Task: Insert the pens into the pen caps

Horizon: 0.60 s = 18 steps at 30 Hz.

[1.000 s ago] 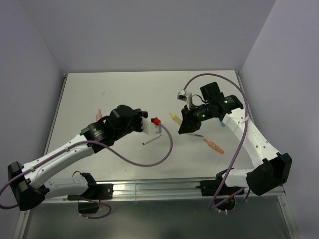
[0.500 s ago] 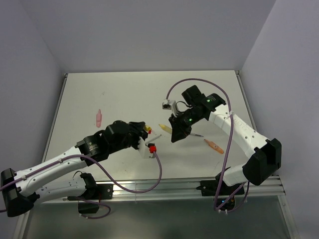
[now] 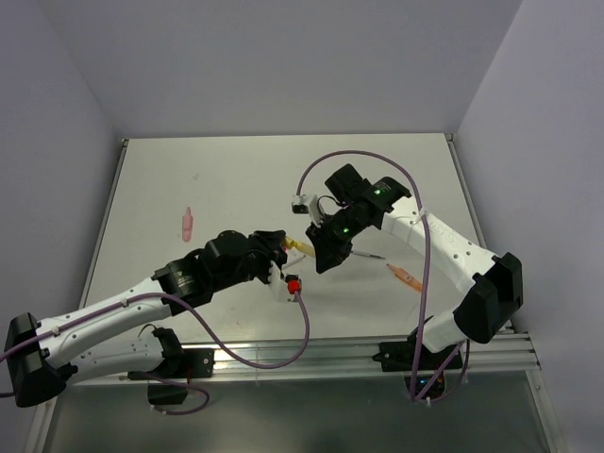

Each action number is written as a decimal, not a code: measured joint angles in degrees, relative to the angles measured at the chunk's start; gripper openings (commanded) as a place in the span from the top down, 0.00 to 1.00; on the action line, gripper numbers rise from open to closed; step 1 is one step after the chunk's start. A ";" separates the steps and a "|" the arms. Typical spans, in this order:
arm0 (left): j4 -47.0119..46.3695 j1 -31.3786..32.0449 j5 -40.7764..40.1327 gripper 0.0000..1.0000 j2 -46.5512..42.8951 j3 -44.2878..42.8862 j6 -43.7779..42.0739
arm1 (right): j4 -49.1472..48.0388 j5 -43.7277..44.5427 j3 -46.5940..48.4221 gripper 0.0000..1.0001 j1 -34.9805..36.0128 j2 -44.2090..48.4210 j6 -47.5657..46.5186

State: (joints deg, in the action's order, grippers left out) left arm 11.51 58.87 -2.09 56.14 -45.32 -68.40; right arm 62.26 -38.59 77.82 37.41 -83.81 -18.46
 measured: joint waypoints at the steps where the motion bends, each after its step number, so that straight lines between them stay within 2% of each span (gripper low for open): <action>1: 0.00 0.02 0.26 1.00 0.11 0.02 -0.02 | 0.00 0.46 0.00 1.00 0.28 0.00 0.15; 10: 0.35 0.09 0.81 1.00 0.76 0.04 0.07 | 0.00 2.29 -0.09 1.00 0.70 0.15 0.44; 18: 0.42 -0.24 0.81 1.00 1.20 0.04 0.59 | -0.07 4.09 -3.23 1.00 0.72 4.52 0.85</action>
State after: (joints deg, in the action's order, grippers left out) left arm 11.92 58.63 -1.28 57.34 -45.28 -67.81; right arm 62.19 -34.50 74.59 38.13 -79.29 -17.61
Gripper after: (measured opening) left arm 0.322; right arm 0.252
